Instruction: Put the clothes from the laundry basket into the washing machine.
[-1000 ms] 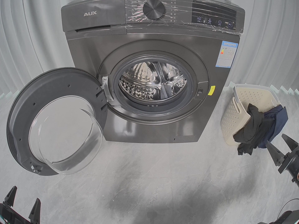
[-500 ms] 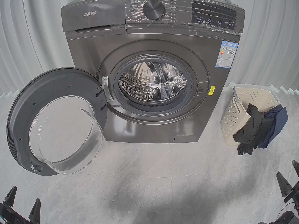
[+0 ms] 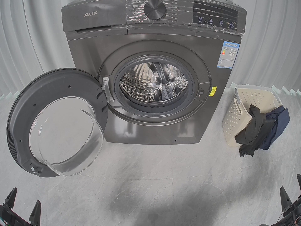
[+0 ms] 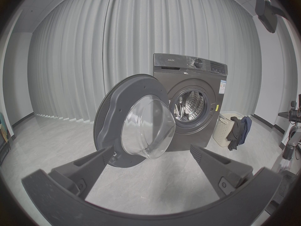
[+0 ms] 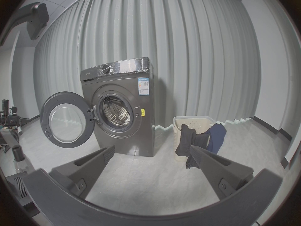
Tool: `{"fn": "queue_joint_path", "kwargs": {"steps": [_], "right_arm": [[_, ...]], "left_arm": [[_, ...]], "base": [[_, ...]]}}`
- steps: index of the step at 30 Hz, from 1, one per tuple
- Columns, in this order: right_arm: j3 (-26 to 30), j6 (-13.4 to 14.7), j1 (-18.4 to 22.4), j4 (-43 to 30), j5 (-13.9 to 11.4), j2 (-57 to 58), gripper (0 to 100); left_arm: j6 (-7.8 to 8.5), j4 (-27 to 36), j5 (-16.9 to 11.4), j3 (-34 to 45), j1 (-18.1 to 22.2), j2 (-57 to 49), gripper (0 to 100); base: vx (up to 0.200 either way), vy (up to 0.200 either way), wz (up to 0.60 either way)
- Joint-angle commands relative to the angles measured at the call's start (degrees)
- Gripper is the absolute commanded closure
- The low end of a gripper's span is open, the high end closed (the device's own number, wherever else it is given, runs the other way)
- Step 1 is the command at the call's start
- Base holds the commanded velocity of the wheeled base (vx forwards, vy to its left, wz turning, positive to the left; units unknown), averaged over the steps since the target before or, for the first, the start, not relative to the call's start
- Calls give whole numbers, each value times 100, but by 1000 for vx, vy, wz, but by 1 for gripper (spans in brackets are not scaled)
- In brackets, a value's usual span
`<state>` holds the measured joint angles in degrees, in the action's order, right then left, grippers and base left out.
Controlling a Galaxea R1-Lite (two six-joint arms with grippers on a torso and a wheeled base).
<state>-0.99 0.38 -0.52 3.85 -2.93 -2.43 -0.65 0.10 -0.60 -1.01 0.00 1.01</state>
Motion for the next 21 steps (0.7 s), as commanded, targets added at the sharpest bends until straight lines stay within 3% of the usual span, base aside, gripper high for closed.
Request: {"fn": "queue_joint_path", "kwargs": {"steps": [1,5,6,9,10,13,14,16,19,21], "right_arm": [[99,-3,26,1,213,243,0],[99,-11,26,-42,337,243,0],[99,-3,26,-78,495,243,0],[55,-29,17,-165,1505,243,0],[20,-29,17,-271,1681,243,0],[-24,15,26,-394,1541,243,0],[-24,305,35,-456,794,243,0],[90,208,26,-359,407,243,0],[99,164,35,-341,477,243,0],[99,41,44,-412,372,243,0]], "left_arm": [[-6,-1,7,92,0,-101,0],[-6,-1,-2,92,0,-101,0],[-14,-1,-2,92,0,-101,0],[-14,-1,-2,92,0,-101,0],[-14,-1,-2,92,0,-101,0],[-14,-1,-2,92,0,-101,0],[-14,-1,-2,92,0,-101,0],[-14,-1,-2,92,0,-101,0],[-14,-1,-2,92,0,-101,0],[-14,-1,-2,92,0,-101,0]], "base": [[0,0,0],[0,0,0],[0,0,0],[0,0,0],[0,0,0],[0,0,0],[0,0,0],[0,0,0],[0,0,0],[0,0,0]]}}
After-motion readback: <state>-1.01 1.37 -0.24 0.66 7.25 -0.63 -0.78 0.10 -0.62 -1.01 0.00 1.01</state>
